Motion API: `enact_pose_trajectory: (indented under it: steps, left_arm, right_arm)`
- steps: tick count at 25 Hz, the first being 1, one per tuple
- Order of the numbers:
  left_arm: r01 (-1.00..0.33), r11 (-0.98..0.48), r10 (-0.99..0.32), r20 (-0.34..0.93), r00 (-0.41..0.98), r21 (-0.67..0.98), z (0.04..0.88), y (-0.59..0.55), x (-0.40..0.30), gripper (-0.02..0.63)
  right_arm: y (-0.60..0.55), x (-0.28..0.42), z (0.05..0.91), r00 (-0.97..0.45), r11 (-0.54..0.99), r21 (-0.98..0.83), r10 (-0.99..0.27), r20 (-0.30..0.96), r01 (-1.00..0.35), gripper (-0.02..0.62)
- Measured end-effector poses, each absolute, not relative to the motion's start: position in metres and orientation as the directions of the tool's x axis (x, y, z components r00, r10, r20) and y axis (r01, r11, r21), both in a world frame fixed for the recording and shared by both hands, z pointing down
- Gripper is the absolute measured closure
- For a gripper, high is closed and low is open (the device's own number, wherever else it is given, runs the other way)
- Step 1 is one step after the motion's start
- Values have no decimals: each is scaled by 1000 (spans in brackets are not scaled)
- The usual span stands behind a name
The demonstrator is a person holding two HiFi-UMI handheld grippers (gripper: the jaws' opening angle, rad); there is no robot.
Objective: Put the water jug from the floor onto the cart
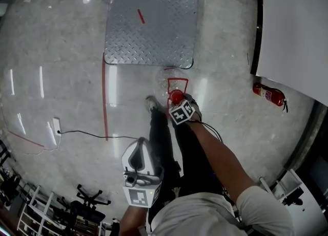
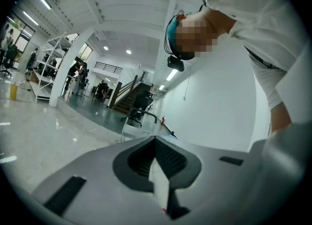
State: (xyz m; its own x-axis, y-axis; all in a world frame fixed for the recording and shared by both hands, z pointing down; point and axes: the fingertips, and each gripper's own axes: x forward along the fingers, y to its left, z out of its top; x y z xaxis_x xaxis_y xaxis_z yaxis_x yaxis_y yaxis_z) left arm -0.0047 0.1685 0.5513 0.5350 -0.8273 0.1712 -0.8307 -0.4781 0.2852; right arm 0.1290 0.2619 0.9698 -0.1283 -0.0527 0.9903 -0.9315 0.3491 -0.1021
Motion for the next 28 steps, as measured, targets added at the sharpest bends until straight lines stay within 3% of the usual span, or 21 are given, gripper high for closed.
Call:
enact_pose_trajectory:
  steps: [8, 18, 28]
  left_arm:
    - [-872, -409, -879, 140, 455, 270, 532, 160, -35, 603]
    - [-926, -256, -959, 46, 279, 277, 480, 145, -84, 603]
    - [-936, -237, -970, -13, 242, 262, 441, 132, -151, 603]
  right_arm:
    - [272, 123, 939, -110, 374, -87, -42, 993, -923, 325]
    - [253, 112, 835, -139, 491, -101, -43, 989, -865, 327]
    - [196, 61, 750, -157, 550, -81, -91, 983, -831, 327]
